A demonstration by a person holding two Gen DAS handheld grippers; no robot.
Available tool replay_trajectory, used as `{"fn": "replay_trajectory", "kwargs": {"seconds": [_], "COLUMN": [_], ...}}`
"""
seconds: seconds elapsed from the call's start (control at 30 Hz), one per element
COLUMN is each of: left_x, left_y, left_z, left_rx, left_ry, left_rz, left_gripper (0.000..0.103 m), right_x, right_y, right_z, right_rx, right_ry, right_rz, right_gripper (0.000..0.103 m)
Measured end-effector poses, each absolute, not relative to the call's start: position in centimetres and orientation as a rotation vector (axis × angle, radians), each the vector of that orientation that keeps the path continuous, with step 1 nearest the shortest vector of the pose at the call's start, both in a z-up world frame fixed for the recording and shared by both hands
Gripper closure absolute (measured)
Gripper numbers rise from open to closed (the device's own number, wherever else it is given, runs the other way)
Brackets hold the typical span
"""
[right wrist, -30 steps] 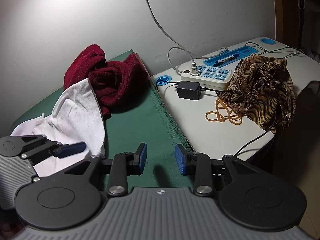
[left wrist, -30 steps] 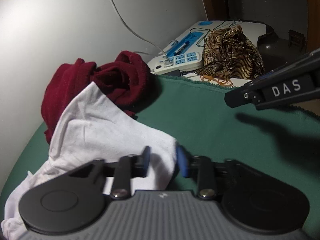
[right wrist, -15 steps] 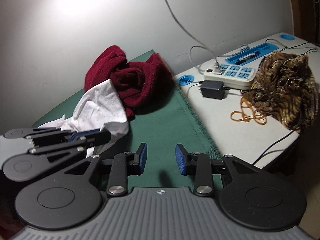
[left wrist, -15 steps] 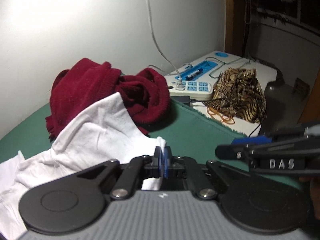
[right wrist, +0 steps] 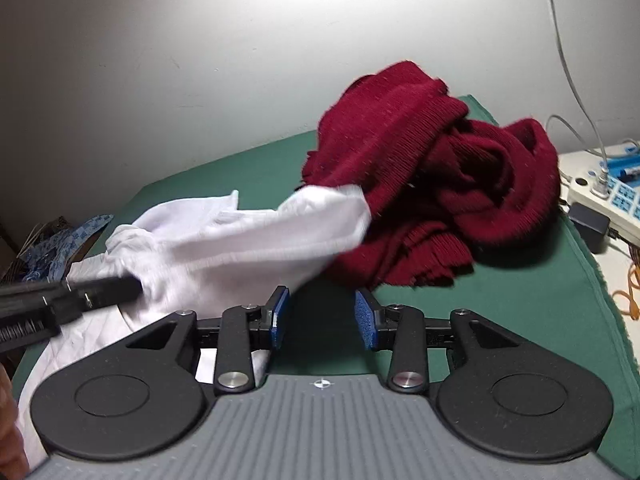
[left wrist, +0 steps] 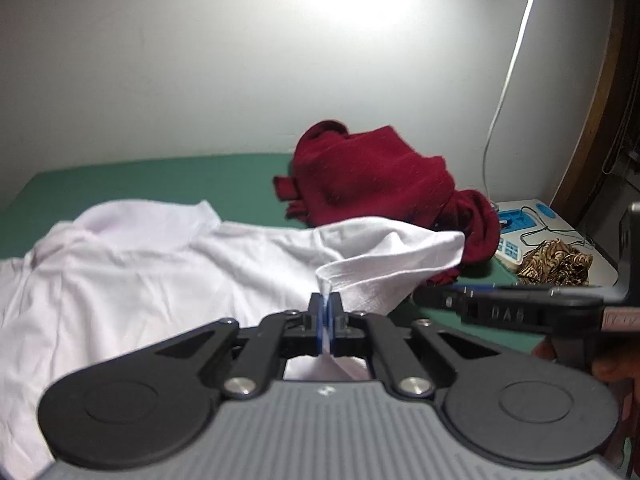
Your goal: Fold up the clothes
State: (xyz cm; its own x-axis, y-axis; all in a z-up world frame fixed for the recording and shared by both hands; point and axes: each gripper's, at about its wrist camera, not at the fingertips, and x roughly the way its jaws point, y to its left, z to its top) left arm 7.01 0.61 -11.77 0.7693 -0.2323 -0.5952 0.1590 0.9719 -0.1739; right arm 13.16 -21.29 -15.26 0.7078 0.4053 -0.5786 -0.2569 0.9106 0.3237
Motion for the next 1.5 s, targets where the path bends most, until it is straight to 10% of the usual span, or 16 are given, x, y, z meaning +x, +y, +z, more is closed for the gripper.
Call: {"fn": "replay_trajectory", "kwargs": {"seconds": [0.57,0.7,1.13,1.5], "left_x": [6.5,6.5,3.7,3.4], "left_y": [0.4,0.6,4.2,10.2], "left_z": [-13.0,-12.9,-11.8,-15.6], "left_rx": [-0.064,-0.047,-0.260,-0.303], "left_ry": [0.644,0.643,0.617,0.708], "left_rz": [-0.258,-0.272,-0.187,-0.060], "left_gripper": [0.103,0.103,0.103,0.103], "right_x": [15.5,16.1,20.9,25.2], "right_y": [-24.4,-23.4,-15.2,-3.2], "right_z": [-18.6,-19.2,-7.3,-15.1], "right_rx": [0.677,0.634,0.623,0.487], "right_ry": [0.824,0.851,0.762,0.961], "right_rz": [0.154,0.162,0.426,0.481], "right_gripper": [0.054,0.100,0.100,0.100]}}
